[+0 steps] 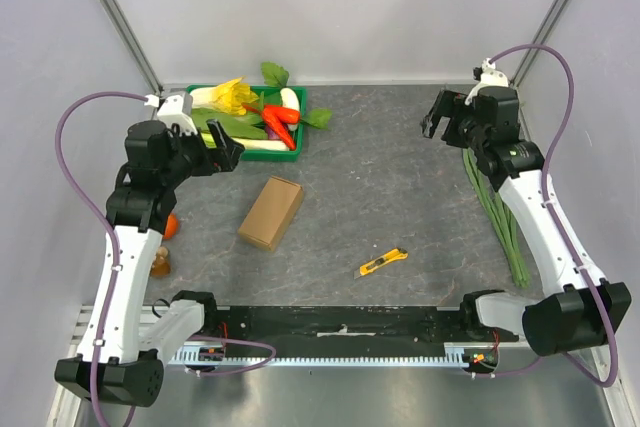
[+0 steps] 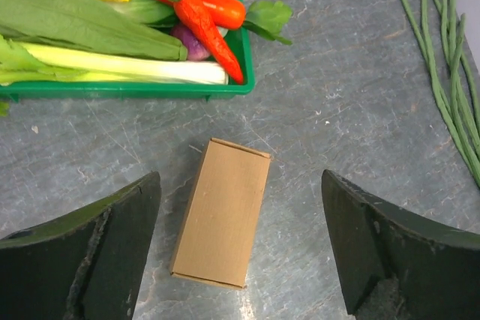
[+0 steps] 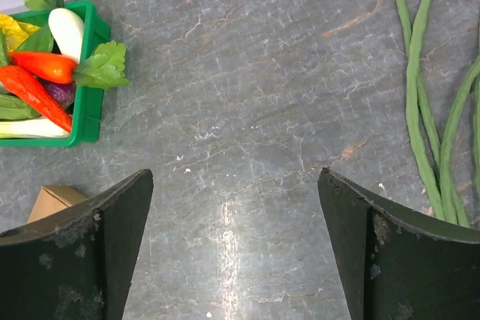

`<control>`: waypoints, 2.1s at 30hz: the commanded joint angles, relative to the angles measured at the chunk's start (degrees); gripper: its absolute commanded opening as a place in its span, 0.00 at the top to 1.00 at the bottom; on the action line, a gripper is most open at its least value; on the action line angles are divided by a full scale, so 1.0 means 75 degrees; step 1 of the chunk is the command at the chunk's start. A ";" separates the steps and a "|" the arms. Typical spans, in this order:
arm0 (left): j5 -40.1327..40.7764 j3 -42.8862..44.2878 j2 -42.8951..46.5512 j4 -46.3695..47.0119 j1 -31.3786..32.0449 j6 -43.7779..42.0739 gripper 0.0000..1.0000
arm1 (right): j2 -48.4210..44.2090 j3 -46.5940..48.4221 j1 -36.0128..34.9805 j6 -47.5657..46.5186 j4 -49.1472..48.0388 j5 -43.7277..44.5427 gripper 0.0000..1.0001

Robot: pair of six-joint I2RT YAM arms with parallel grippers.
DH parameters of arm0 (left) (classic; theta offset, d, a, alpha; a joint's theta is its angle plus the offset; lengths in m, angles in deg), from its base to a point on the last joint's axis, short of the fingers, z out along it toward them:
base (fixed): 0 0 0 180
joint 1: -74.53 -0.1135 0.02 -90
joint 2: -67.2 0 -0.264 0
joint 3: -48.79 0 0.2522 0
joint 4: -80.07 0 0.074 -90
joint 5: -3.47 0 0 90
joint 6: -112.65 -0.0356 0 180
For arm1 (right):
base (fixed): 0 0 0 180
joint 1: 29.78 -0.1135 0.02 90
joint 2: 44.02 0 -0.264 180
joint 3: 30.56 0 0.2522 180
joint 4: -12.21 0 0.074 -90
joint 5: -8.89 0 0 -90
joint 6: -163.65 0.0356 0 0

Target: Unpack the express box

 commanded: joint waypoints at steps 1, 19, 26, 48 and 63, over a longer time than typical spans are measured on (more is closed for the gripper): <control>0.0071 -0.0186 -0.0054 0.0082 0.0004 0.0334 0.02 | -0.0343 -0.0261 0.0033 0.0322 -0.0027 0.0066 0.02; -0.0189 -0.2342 0.0905 0.0201 0.0004 0.1388 0.05 | -0.0707 -0.1773 -0.0656 0.0567 -0.0049 -0.0849 0.02; 0.0611 -0.2717 0.0978 -0.0469 -0.0007 0.1681 0.07 | -0.0543 -0.1972 -0.2016 0.0837 -0.0634 -0.0052 0.03; -0.1873 -0.2999 -0.3791 0.3176 0.0321 0.2303 0.20 | -0.0753 -0.2991 -0.3482 0.1142 -0.1093 0.0898 0.04; -0.0025 -0.1217 -0.4145 0.1970 0.2407 0.1354 0.23 | 0.0204 -0.2139 -0.3482 0.0756 -0.1116 0.1144 0.03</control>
